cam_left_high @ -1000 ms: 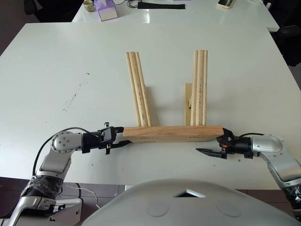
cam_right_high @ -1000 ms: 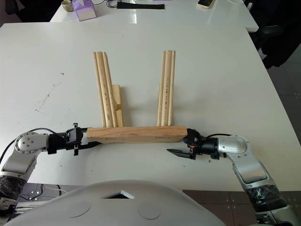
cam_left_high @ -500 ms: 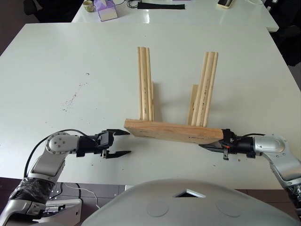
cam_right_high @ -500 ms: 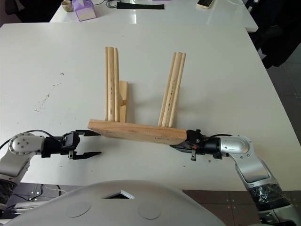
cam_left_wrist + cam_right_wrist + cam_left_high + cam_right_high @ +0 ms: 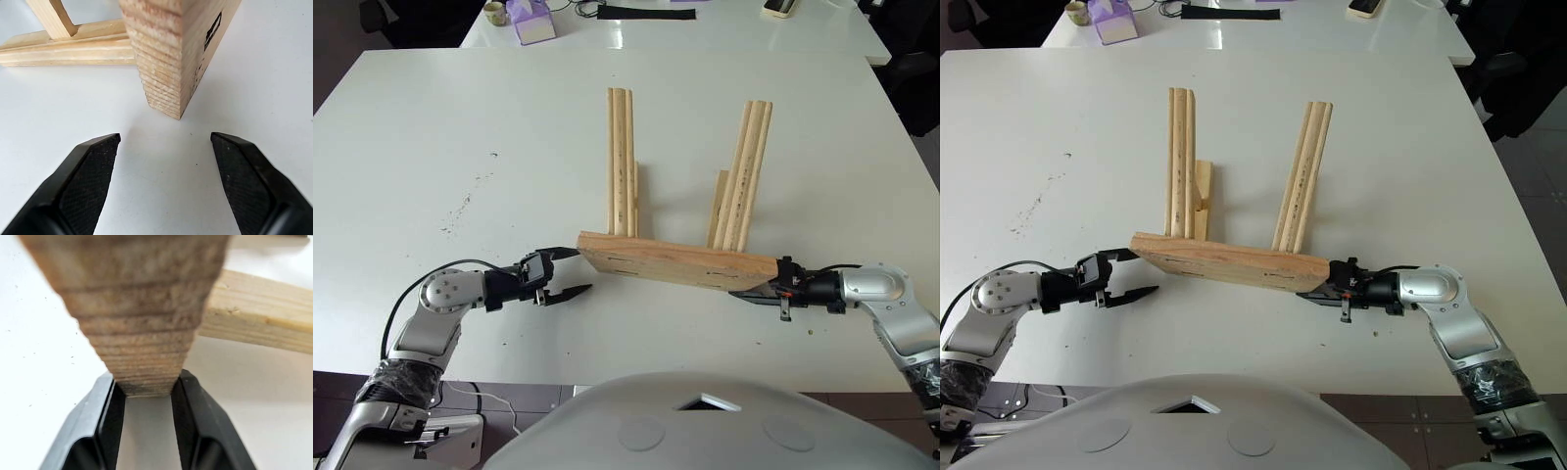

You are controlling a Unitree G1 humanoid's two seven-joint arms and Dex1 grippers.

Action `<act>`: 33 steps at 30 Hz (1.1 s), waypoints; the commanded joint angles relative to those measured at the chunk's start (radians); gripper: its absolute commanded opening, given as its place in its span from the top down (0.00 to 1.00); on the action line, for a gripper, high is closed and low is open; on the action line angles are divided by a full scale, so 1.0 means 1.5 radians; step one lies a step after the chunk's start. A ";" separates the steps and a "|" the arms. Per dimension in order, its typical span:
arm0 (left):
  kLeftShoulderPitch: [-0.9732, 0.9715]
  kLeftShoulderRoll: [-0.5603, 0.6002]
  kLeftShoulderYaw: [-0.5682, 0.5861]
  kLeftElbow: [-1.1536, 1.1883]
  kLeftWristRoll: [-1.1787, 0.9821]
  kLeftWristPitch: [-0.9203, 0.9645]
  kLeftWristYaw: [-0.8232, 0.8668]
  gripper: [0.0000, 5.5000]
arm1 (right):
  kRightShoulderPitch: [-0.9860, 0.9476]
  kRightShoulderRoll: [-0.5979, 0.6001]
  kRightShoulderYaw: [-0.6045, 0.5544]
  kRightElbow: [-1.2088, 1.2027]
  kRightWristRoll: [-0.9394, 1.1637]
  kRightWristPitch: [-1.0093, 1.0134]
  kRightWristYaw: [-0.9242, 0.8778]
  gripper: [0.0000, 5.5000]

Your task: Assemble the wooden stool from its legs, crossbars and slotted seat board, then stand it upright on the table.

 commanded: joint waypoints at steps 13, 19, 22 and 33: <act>-0.089 0.008 -0.013 0.108 0.062 -0.037 -0.001 0.37 | -0.038 -0.008 -0.004 -0.004 0.002 0.054 0.010 0.54; -0.100 0.006 -0.030 0.125 0.067 -0.055 -0.017 0.37 | -0.036 -0.004 -0.011 0.004 0.002 0.050 0.010 0.51; -0.100 -0.002 -0.046 0.108 0.056 -0.047 -0.036 0.37 | -0.030 0.000 -0.012 0.004 -0.002 0.047 0.001 0.51; -0.088 -0.025 -0.067 0.058 0.009 0.027 -0.069 0.37 | -0.041 -0.008 -0.007 0.033 -0.011 0.019 0.014 0.51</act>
